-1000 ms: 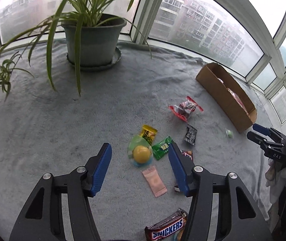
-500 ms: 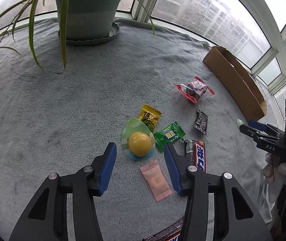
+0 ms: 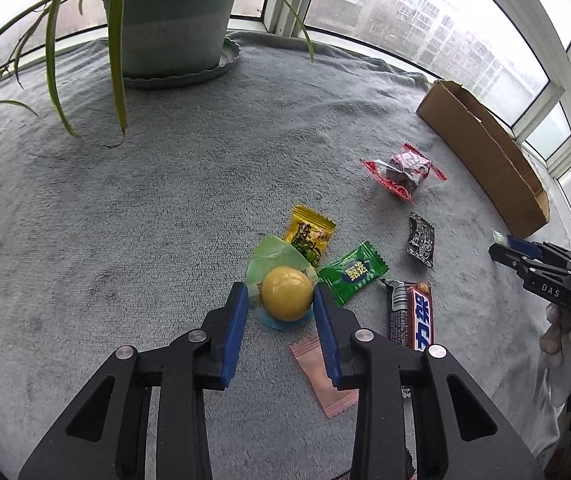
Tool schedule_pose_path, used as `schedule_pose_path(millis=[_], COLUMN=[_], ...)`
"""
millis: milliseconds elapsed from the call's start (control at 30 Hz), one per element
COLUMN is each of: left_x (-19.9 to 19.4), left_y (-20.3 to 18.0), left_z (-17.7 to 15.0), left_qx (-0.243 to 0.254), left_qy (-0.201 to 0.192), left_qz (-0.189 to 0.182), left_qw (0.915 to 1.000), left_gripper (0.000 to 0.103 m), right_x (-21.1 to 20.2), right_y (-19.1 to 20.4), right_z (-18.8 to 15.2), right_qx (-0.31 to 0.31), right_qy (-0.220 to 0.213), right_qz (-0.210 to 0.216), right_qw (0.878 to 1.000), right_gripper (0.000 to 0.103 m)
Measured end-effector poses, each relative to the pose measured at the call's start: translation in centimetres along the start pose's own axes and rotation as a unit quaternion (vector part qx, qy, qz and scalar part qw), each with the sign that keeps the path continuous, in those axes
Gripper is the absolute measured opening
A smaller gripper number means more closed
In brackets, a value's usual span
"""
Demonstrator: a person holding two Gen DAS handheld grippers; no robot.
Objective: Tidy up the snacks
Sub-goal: 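Grasp the yellow ball candy with the left tool while the right tool grasps a clear green-candy packet, then carry both candies into the cardboard box and open both tools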
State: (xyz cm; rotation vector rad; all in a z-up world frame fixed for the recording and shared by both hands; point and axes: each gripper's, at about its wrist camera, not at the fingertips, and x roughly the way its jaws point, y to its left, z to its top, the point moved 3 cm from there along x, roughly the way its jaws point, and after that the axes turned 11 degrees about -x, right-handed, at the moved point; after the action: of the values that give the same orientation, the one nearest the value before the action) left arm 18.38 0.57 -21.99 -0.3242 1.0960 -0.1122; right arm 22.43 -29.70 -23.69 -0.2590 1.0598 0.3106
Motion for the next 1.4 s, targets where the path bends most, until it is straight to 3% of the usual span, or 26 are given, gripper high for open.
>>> schedule_pose_path(millis=[200, 700, 1000, 1400], left_x=[0.0, -1.1, -1.3, -4.8], left_y=[-0.1, 1.2, 1.6, -1.2], left_z=[0.0, -0.1, -0.3, 1.6], left_qx=[0.002, -0.020, -0.017, -0.009], left_qy=[-0.008, -0.014, -0.019, -0.048], left_qz=[0.002, -0.004, -0.002, -0.039], left_qw=[1.0000, 0.9997, 0.9997, 0.9981], left_gripper=[0.031, 0.021, 0.021, 0.021], right_x=[-0.1, -2.8, -3.4, -7.3], right_y=[-0.4, -0.2, -0.1, -1.8], right_z=[-0.1, 0.6, 0.9, 1.7], right_qx=[0.007, 0.012, 0.005, 0.016], right_qy=[-0.001, -0.036, -0.046, -0.091], right_qz=[0.009, 0.020, 0.019, 0.011], right_qw=[1.000, 0.999, 0.999, 0.996], right_gripper=[0.032, 0.031, 0.031, 0.031])
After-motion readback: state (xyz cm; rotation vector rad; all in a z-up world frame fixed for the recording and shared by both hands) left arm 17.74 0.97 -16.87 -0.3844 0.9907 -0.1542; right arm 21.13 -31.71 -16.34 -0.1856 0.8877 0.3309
